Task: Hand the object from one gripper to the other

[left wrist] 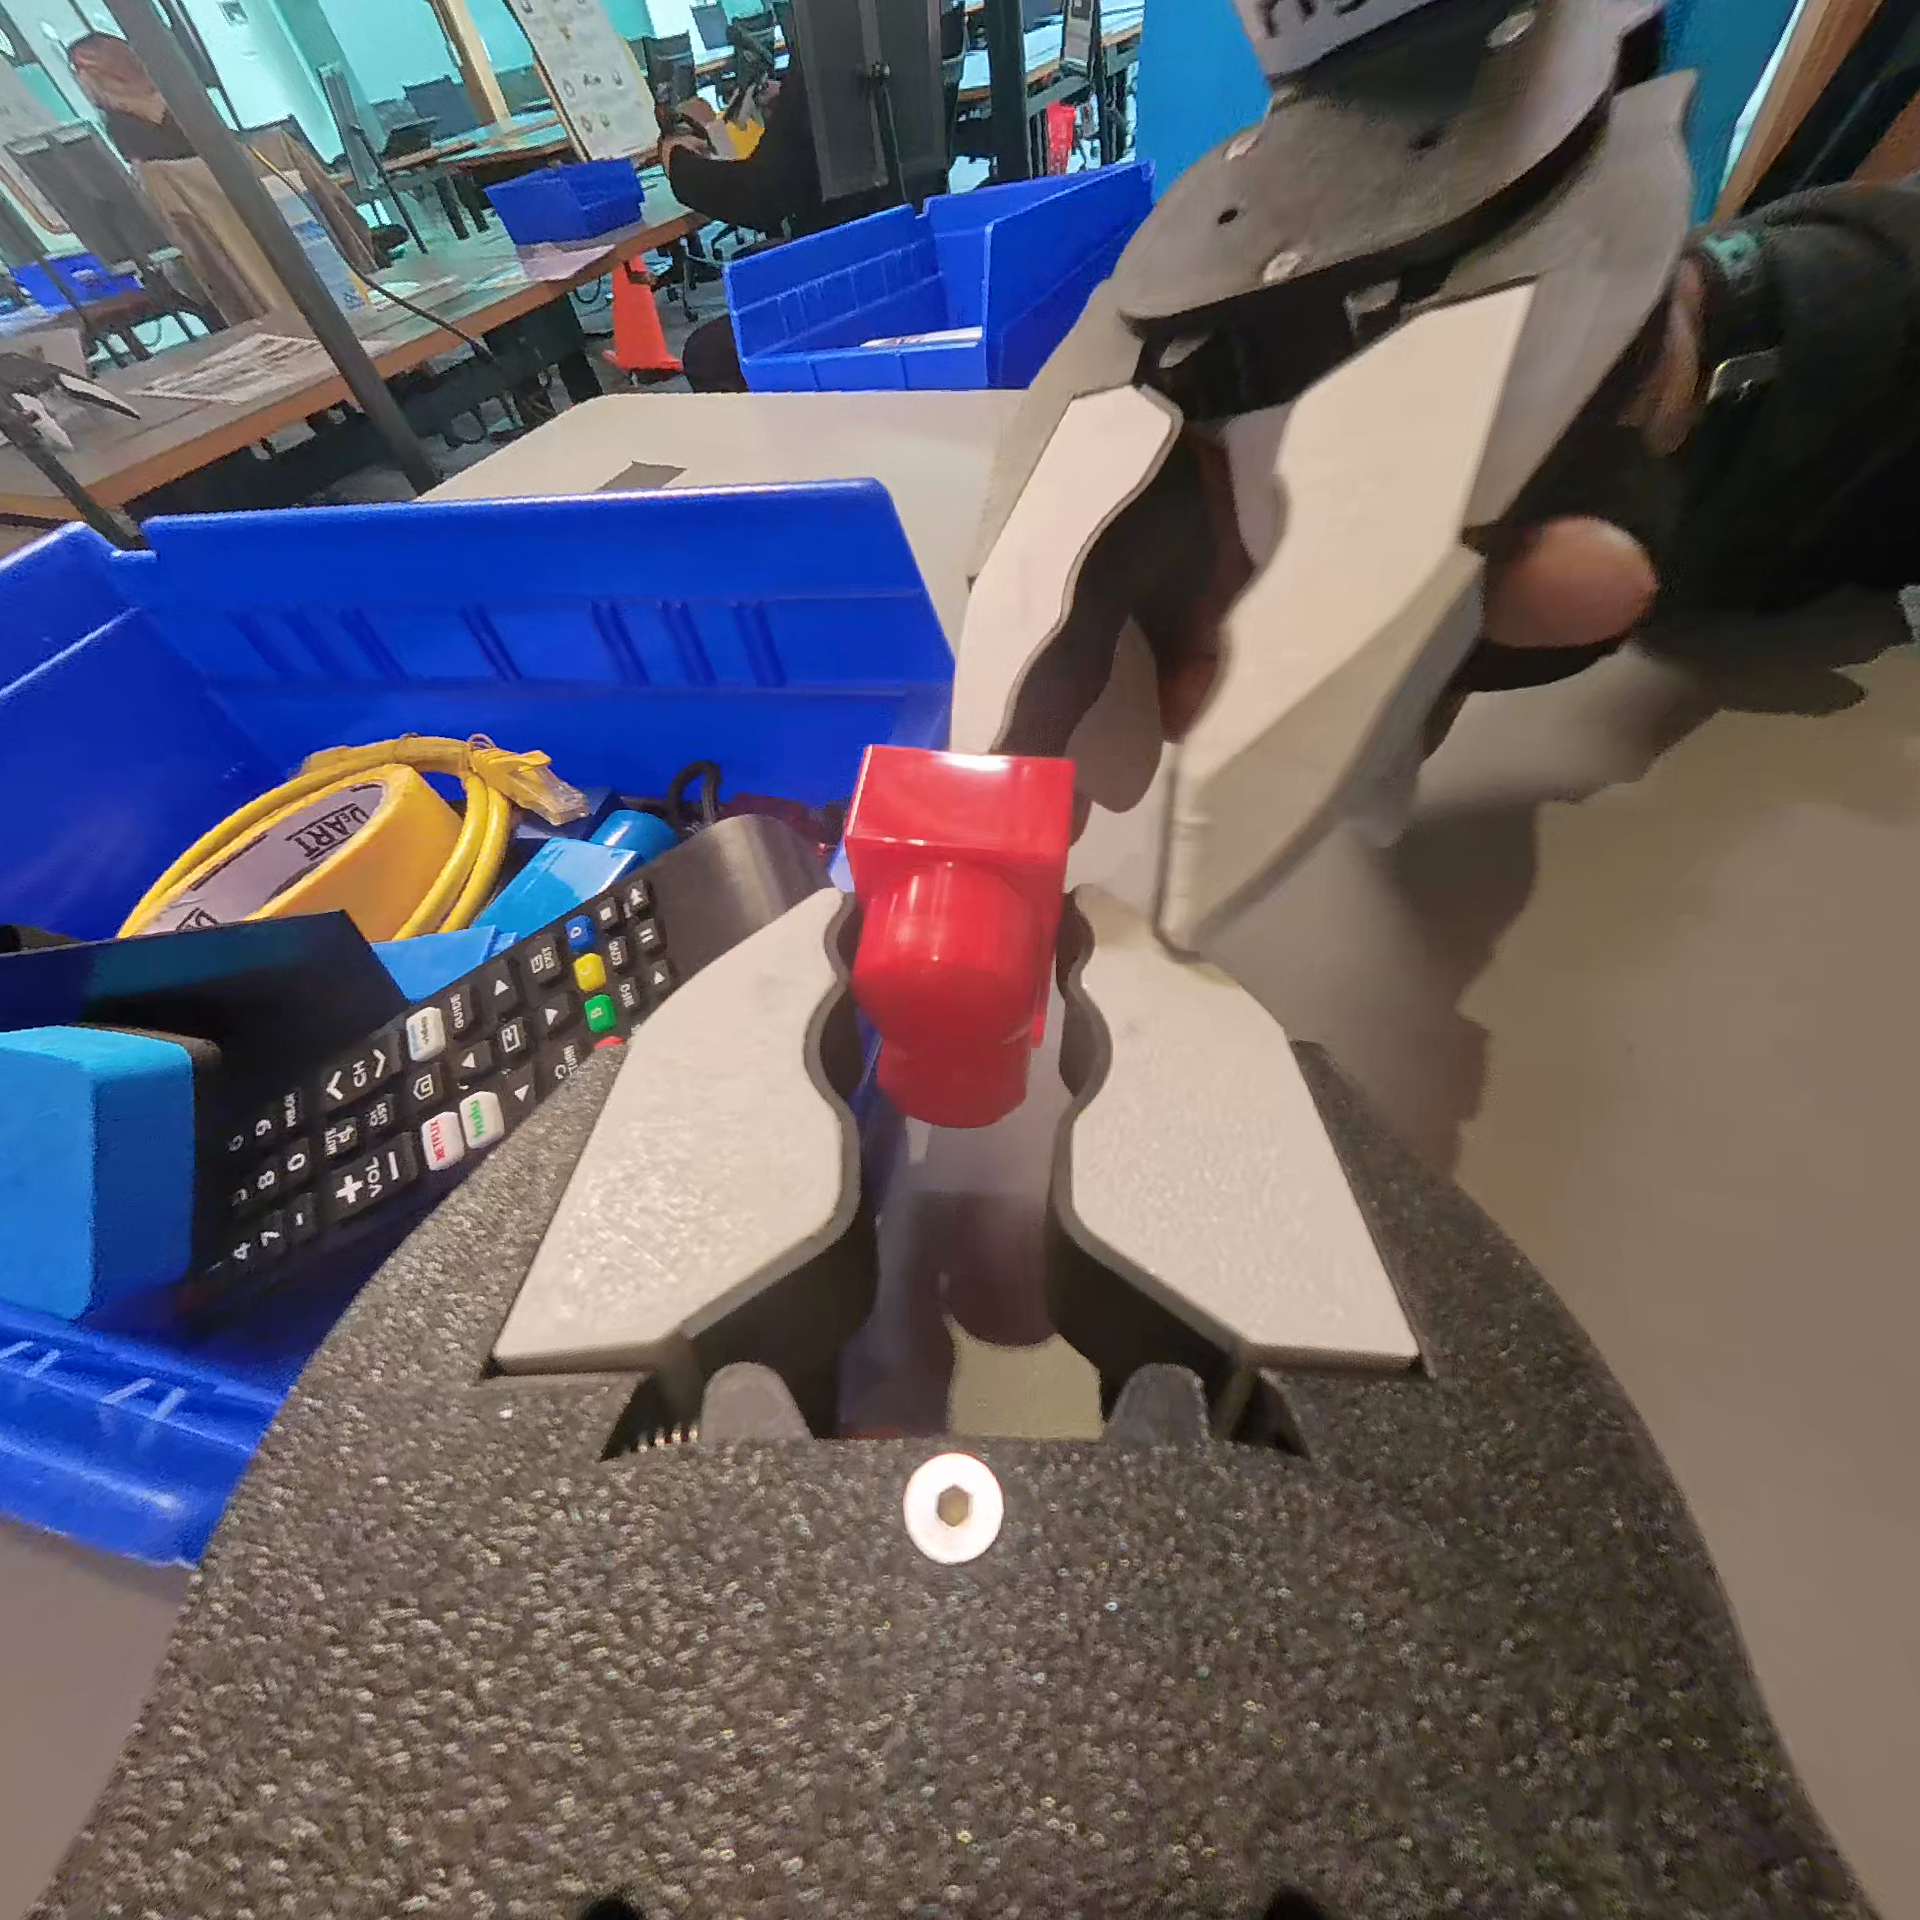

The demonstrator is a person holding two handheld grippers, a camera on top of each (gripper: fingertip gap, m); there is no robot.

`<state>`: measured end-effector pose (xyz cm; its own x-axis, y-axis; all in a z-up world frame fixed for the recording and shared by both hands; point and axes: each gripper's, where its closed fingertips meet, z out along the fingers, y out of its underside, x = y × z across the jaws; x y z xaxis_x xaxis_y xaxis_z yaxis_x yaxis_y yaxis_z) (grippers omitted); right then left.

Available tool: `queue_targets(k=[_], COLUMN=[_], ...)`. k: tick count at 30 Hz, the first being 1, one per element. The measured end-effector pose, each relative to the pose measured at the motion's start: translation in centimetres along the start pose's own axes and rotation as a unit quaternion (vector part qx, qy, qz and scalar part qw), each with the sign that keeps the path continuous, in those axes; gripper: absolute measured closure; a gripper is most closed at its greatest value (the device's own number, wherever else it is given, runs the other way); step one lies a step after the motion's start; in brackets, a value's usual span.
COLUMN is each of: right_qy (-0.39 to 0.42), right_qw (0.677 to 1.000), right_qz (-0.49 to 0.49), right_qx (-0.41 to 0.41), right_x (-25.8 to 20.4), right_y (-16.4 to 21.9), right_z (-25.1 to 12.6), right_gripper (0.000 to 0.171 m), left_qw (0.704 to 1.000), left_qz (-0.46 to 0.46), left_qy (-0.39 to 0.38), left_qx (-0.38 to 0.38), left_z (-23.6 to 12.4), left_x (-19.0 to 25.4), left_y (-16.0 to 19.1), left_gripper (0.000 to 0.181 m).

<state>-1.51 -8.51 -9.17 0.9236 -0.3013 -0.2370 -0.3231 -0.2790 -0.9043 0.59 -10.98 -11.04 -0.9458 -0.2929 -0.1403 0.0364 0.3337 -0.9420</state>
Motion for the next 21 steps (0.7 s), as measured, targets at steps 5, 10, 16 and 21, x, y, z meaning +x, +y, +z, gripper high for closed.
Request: queue_targets(k=[5, 10, 16, 21], right_qy=[-0.043, -0.024, 0.021, 0.112], right_qw=[0.996, 0.999, 0.968, 0.893], right_qz=[0.068, -0.002, -0.242, -0.434], right_qx=[0.042, 0.046, 0.070, 0.033], right_x=[-0.1, -0.2, -0.6, 0.2], right_y=[-0.6, -0.7, -0.4, 0.9], right_z=[0.3, 0.0, -1.4, -1.2], right_gripper=[0.162, 0.164, 0.164, 0.164], left_qw=[1.000, 0.995, 0.960, 0.944], left_qz=[-0.015, -0.064, -0.205, -0.263], left_qy=[0.023, 0.073, 0.184, 0.195], left_qx=[0.005, 0.010, 0.043, 0.050], left_z=[-0.1, -0.2, -1.2, -1.3], left_x=[0.3, 0.8, 1.9, 1.9], left_y=[-0.2, -0.4, -1.8, -2.5], left_gripper=[0.146, 0.136, 0.123, 0.121])
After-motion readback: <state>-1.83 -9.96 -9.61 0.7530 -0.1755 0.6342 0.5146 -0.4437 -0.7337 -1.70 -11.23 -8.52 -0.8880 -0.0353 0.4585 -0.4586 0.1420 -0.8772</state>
